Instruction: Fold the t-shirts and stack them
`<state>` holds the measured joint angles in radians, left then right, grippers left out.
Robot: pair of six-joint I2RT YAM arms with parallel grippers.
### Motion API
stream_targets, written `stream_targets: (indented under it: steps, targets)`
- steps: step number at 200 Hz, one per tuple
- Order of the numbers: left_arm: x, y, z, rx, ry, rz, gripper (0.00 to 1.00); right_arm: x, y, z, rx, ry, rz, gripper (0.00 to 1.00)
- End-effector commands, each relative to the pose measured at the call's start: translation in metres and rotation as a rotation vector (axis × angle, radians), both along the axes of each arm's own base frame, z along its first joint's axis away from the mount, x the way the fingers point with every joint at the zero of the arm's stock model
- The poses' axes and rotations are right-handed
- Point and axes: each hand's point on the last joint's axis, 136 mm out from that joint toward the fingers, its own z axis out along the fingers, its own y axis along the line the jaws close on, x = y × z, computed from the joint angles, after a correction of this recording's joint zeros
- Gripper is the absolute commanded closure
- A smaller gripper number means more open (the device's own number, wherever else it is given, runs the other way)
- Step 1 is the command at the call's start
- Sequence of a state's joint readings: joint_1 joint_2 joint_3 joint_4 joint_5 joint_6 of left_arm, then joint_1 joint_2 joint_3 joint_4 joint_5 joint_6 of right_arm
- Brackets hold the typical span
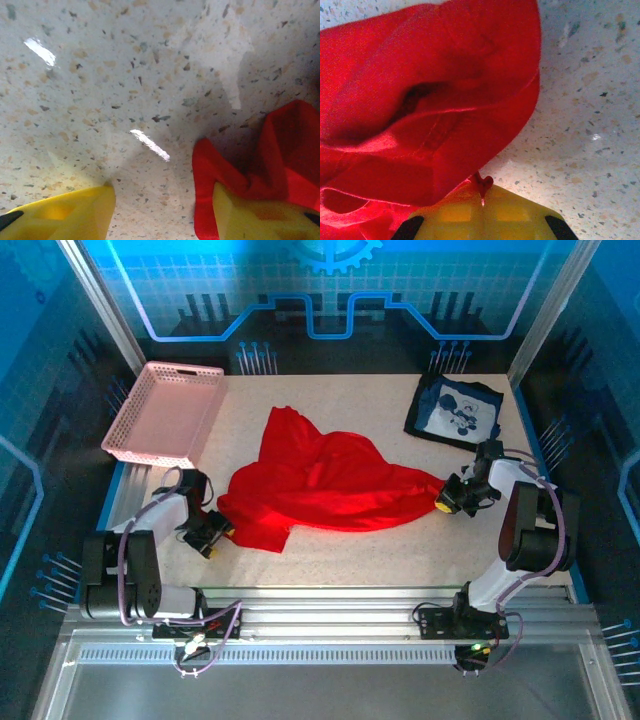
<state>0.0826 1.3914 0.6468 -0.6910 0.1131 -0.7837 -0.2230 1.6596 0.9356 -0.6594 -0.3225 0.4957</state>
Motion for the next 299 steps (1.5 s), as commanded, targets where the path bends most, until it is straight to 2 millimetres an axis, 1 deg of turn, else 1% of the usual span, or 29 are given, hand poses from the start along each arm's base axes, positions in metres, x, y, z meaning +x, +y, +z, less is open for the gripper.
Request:
stream_targets:
  steps: [1,14,60,80,90,117,140,147,164,193,202,232,249,270,284,299]
  targets:
    - [0.064,-0.004,-0.003,-0.025,-0.225,-0.047,0.44,-0.002,0.003,0.0,0.013,-0.01,0.016,1.0]
    - [0.07,-0.006,-0.006,-0.024,-0.22,-0.056,0.44,-0.002,0.004,0.0,0.017,-0.012,0.016,1.0]
    - [0.101,-0.016,-0.014,-0.021,-0.212,-0.114,0.53,0.001,0.008,0.0,0.027,-0.02,0.031,1.0]
    - [0.111,-0.018,-0.015,-0.014,-0.21,-0.132,0.64,0.002,0.01,0.002,0.029,-0.024,0.04,1.0]
    - [0.113,-0.018,-0.015,-0.007,-0.207,-0.138,0.68,0.003,0.011,0.002,0.033,-0.029,0.044,1.0]
    - [0.119,-0.018,-0.015,-0.008,-0.192,-0.159,0.86,0.003,0.013,0.004,0.041,-0.036,0.055,1.0]
    - [0.123,-0.018,-0.014,-0.009,-0.192,-0.166,0.97,0.005,0.014,0.007,0.046,-0.049,0.064,1.0]
    - [0.124,-0.018,-0.013,-0.01,-0.196,-0.169,1.0,0.005,0.015,0.009,0.049,-0.053,0.066,1.0]
    - [0.123,-0.017,-0.004,-0.004,-0.211,-0.186,1.0,0.006,0.015,0.014,0.051,-0.064,0.078,1.0]
    - [0.117,-0.017,0.019,0.009,-0.25,-0.225,1.0,0.006,0.016,0.024,0.046,-0.085,0.093,1.0]
    - [0.114,-0.015,0.029,0.02,-0.267,-0.233,1.0,0.004,0.016,0.029,0.043,-0.094,0.095,1.0]
    - [0.103,-0.007,0.068,0.061,-0.338,-0.233,1.0,0.004,0.017,0.06,0.035,-0.176,0.104,1.0]
    - [0.098,-0.004,0.089,0.069,-0.386,-0.22,1.0,0.008,0.019,0.082,0.043,-0.233,0.108,1.0]
    - [0.099,-0.002,0.118,0.077,-0.465,-0.199,1.0,0.014,0.02,0.113,0.067,-0.319,0.103,1.0]
    - [0.105,-0.001,0.145,0.084,-0.54,-0.185,1.0,0.02,0.021,0.14,0.087,-0.394,0.091,1.0]
    - [0.116,0.0,0.183,0.097,-0.64,-0.178,1.0,0.026,0.021,0.175,0.108,-0.482,0.081,1.0]
